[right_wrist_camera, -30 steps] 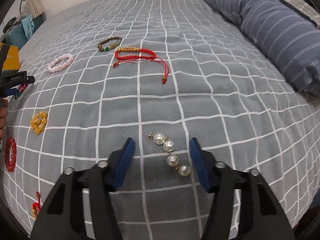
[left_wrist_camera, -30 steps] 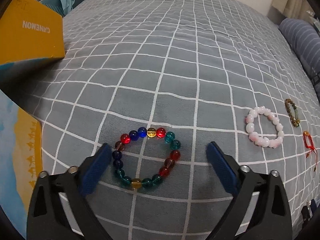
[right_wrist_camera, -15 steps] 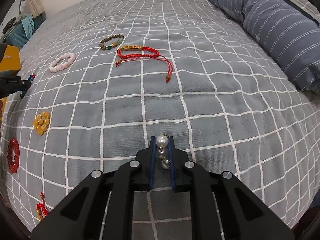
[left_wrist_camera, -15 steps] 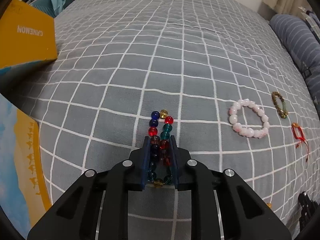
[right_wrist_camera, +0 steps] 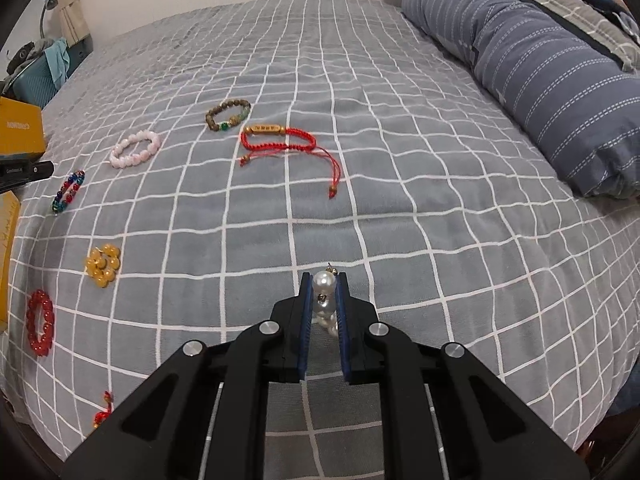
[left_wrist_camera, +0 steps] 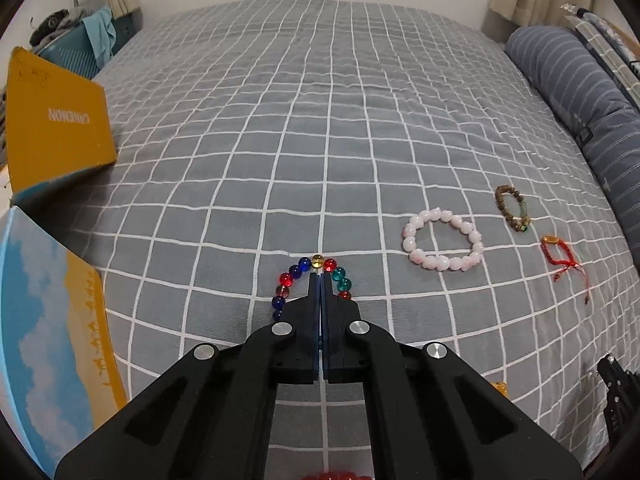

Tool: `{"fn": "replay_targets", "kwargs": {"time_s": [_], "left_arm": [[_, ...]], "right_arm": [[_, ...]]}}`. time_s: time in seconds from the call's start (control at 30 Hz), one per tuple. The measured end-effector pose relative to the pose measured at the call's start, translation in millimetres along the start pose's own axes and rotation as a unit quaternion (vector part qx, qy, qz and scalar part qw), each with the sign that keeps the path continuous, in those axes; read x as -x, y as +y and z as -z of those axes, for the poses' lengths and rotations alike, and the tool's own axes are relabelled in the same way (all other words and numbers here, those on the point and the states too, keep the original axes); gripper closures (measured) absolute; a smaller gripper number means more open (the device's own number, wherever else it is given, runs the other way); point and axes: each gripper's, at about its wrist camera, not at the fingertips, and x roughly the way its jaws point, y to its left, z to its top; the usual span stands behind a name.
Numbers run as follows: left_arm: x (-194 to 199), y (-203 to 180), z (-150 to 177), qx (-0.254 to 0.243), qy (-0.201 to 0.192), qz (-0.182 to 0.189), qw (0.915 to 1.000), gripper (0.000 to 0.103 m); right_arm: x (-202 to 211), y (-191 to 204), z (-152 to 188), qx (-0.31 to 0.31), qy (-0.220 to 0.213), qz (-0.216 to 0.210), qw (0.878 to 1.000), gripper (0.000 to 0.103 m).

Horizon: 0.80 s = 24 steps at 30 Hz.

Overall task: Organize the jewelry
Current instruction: 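Carry the multicolour bracelet and pearl string with both tools into the white box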

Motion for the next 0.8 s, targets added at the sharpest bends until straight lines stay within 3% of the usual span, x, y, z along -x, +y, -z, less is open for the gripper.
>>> {"fn": "replay_targets", "kwargs": {"time_s": [0.27,0.37,0.4,0.63,0.7,0.8], "left_arm": [[-20.3,12.6,-0.5,0.02,0.011,-0.004,0.9997,0.097],[-35.4,21.3,3.0,0.035,0.021,-0.01,0.9991,0.07],[-38.7,23.4,4.4,0.039,0.021,-0.015,0.9989,0.066],[-55.8,23.1,12.1,0.027,0.023,-0.029,0.999,0.067],[-54.9,22.8,11.5,0.025,0.024,-0.029,0.999,0.09],[-52.0,23.1,10.1,0.026,0.029,-0.024,0.999,0.094]], "right_arm": [[8.3,4.9,-1.4,0.003,-0.007,-0.006,1.0,0.092],[6.7,5.9,1.5,0.004,-0.004,-0.007,1.0,0.092],[6.0,6.2,2.5,0.004,-0.003,-0.008,1.0,0.092],[4.1,6.7,4.3,0.003,-0.001,-0.011,1.0,0.092],[4.4,6.3,4.3,0.003,-0.001,-0.01,1.0,0.092],[5.1,5.0,4.6,0.001,-0.001,-0.01,1.0,0.092]]}}
